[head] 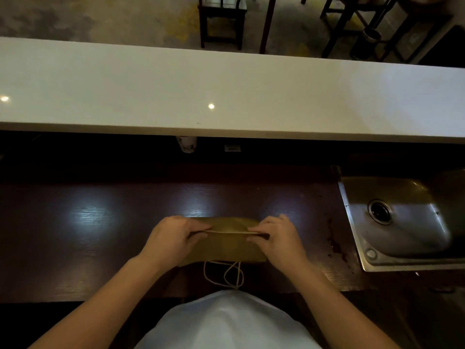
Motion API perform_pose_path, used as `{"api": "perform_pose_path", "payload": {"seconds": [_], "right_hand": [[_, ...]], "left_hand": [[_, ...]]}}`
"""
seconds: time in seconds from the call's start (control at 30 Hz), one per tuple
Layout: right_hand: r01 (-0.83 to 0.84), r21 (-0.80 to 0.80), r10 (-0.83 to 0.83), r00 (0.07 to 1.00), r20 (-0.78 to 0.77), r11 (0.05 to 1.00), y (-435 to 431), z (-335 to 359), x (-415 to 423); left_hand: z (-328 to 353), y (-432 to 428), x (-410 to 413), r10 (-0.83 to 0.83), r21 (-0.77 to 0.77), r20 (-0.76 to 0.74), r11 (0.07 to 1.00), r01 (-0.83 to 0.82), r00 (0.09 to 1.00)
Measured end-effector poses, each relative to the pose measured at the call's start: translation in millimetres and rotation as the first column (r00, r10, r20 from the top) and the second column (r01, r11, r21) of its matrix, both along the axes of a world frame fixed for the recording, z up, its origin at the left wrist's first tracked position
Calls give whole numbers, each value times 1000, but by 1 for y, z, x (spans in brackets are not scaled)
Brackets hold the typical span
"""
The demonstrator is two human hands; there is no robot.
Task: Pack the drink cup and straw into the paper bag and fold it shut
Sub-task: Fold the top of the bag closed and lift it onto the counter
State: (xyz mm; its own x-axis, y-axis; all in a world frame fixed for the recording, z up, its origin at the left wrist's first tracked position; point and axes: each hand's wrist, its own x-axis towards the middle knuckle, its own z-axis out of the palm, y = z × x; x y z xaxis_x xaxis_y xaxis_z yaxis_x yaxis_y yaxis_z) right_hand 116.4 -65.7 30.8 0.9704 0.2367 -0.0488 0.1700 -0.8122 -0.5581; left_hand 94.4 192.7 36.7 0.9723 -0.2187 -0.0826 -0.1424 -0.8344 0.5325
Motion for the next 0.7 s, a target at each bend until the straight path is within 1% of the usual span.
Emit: {"api": "perform_pose_path", "payload": {"seconds": [0.03,0.1,0.17,0.23,0.4,0.5,0.57,0.63,0.7], "right_hand": [[-18,-61,20,999,44,998,5,2,1],[-74,-102,86,990,112,992,20,7,0],[-158,-89,169,976,137,983,38,9,-2],[-185,-62,191,976,106,981,45,9,-1],[-120,-39,123,990,75,992,14,6,3],[-67,7,67,997,35,998,-10,3,2],[-41,35,42,999,-16,999,-21,0,-1],[-20,56,23,998,-52,998,-24,-2,-4],[-15,45,16,1000,-27,999,-19,-1,-4]], "left_hand": [[2,-8,1,-24,12,22,1000,24,999],[5,-26,5,-73,38,39,997,72,997],[5,-40,10,-122,93,23,988,120,992],[5,-42,16,-126,141,16,982,123,992],[1,-11,14,-41,129,12,991,39,999],[-3,11,4,58,61,21,996,-59,998],[-5,19,-1,96,34,17,995,-96,995],[-4,20,-5,115,40,-1,993,-115,993],[-1,16,-5,109,85,19,990,-110,994]]}}
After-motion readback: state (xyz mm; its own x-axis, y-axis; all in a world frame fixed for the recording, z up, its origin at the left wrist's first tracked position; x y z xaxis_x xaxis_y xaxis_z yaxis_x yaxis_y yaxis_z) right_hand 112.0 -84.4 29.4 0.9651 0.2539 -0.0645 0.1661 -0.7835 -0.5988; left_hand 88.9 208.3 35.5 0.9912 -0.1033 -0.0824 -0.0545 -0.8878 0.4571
